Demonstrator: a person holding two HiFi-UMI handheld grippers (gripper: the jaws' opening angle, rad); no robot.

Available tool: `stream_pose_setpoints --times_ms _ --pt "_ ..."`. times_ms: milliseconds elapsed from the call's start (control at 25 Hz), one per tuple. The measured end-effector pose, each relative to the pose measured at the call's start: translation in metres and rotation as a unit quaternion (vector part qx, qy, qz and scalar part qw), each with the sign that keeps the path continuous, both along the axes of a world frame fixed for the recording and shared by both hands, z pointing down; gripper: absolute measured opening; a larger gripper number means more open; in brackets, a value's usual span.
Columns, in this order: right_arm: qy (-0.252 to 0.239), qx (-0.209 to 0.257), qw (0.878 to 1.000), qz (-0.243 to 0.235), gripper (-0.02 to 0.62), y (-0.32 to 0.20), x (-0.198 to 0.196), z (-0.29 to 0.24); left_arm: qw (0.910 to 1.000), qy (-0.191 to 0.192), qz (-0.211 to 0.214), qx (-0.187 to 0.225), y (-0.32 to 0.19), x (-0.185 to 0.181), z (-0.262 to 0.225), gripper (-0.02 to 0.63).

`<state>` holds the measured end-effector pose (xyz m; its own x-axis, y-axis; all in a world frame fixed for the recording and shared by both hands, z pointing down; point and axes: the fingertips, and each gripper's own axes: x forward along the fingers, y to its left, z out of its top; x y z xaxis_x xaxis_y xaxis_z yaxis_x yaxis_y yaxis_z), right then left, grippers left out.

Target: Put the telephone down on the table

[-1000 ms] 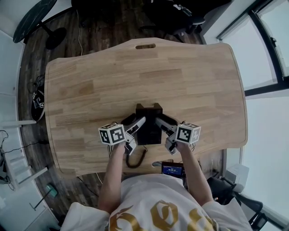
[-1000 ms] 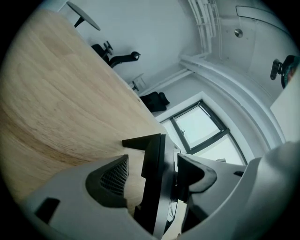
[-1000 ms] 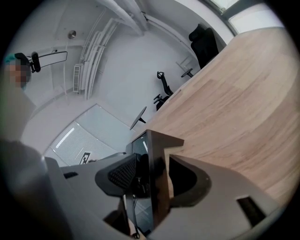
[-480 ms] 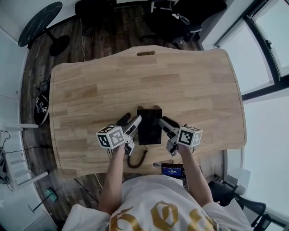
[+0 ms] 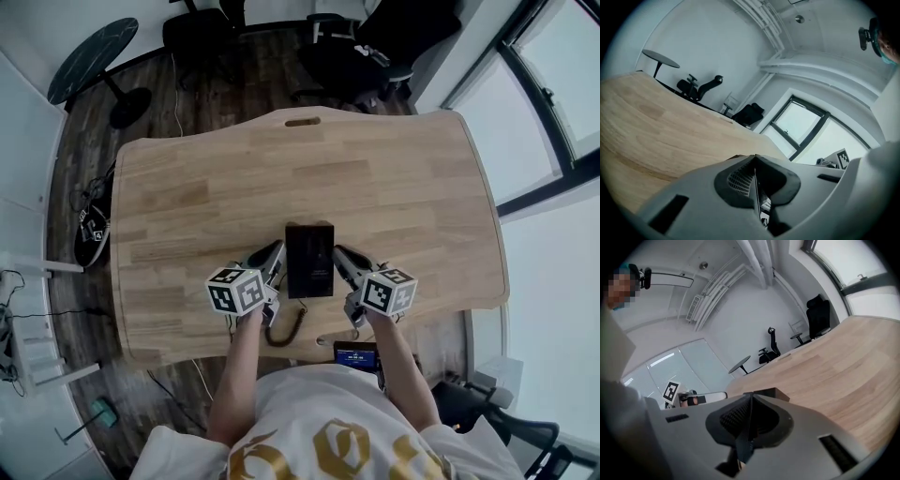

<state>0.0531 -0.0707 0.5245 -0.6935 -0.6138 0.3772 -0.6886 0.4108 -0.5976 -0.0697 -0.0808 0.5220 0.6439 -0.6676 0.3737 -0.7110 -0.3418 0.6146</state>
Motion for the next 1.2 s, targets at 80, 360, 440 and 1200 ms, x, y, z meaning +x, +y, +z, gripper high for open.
stream_pose_setpoints --times_ms 80,360,440,1200 --pt "-0.004 0.015 1.000 0.005 0.018 0.002 -0.002 -0.012 0.9999 -0.005 0.004 0.011 0.004 0.002 -0.008 0.011" --pt "0.025 0.066 0.997 0.012 0.016 0.012 -0.006 -0.040 0.9970 -0.039 0.007 0.066 0.016 0.003 -0.038 0.009" --pt "0.031 0.077 0.996 0.013 0.017 0.016 -0.006 -0.045 0.9959 -0.042 0.006 0.080 0.020 0.004 -0.047 0.009" --pt "0.031 0.177 0.982 0.060 0.012 0.039 0.007 -0.099 0.9856 -0.073 0.003 0.152 0.048 0.009 -0.082 0.009"
